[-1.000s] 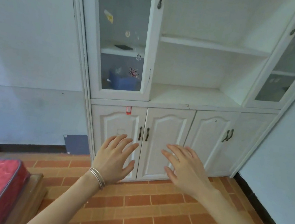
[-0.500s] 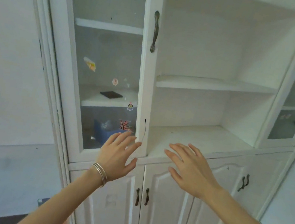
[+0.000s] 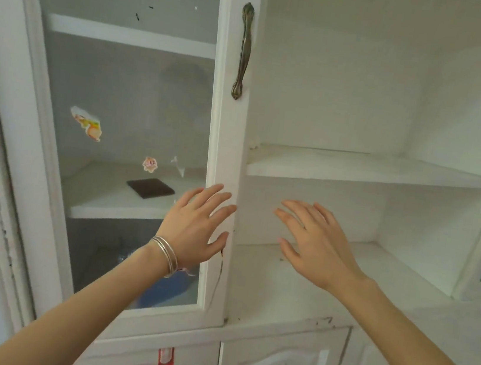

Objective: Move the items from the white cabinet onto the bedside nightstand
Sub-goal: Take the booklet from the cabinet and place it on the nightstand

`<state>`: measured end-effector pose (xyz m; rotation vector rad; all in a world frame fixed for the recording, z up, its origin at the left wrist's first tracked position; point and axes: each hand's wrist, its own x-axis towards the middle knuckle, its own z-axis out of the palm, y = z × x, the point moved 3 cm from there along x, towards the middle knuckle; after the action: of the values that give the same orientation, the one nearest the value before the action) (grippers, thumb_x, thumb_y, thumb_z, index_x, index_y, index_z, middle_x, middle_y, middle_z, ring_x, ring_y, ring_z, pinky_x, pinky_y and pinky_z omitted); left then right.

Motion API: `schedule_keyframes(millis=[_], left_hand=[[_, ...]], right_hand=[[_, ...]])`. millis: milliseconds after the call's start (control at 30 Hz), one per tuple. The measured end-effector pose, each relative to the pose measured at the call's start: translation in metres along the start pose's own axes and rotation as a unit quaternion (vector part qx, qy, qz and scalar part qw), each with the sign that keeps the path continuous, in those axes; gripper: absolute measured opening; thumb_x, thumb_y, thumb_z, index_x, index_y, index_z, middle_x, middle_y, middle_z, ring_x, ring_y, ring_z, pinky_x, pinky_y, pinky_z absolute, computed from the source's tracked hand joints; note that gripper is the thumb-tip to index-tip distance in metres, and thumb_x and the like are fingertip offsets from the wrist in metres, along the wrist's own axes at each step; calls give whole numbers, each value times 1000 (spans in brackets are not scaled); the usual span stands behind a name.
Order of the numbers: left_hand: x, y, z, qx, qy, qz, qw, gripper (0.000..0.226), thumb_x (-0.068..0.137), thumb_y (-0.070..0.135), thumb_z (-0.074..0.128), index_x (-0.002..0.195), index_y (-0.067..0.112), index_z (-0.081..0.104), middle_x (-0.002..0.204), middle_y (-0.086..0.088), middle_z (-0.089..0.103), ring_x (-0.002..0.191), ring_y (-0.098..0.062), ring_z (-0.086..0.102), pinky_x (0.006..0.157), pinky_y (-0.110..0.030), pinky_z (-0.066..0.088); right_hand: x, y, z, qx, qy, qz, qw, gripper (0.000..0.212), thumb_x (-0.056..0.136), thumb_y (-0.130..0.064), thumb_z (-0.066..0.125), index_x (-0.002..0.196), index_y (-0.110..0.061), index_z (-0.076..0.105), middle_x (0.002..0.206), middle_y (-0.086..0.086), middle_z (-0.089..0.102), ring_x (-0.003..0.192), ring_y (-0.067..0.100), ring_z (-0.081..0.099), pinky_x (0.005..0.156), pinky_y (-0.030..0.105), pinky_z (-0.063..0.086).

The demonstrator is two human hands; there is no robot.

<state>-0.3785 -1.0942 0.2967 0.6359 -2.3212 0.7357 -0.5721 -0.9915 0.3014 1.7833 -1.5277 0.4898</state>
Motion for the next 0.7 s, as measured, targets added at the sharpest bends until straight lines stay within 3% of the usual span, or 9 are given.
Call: schedule_keyframes(millis=[200, 433, 700], left_hand=[[68, -11, 11, 75, 25, 7, 997, 50, 84, 40, 44, 122, 13, 61, 134, -7, 53, 135, -25, 35, 111, -40, 18], [83, -21, 25, 200, 17, 47, 979, 44, 88, 29, 45, 121, 6, 61, 133, -9, 54, 140, -26, 25, 111, -49, 23], [95, -20, 18, 260, 11, 94, 961, 20, 87, 22, 49, 95, 10, 64, 112, -6, 61, 138, -28, 31, 113, -50, 20]], right_hand=[[73, 58, 24, 22, 41, -21, 999, 51, 81, -37, 44, 123, -9, 57, 127, 9, 56, 116, 24, 51, 102, 45, 38], [107, 75, 68, 74, 33, -62, 995, 59, 82, -43, 40, 127, -8, 54, 126, 8, 57, 116, 22, 52, 105, 41, 33], [106, 80, 85, 104, 68, -95, 988, 59, 80, -41, 47, 128, -7, 53, 122, 7, 58, 111, 23, 52, 95, 33, 32]])
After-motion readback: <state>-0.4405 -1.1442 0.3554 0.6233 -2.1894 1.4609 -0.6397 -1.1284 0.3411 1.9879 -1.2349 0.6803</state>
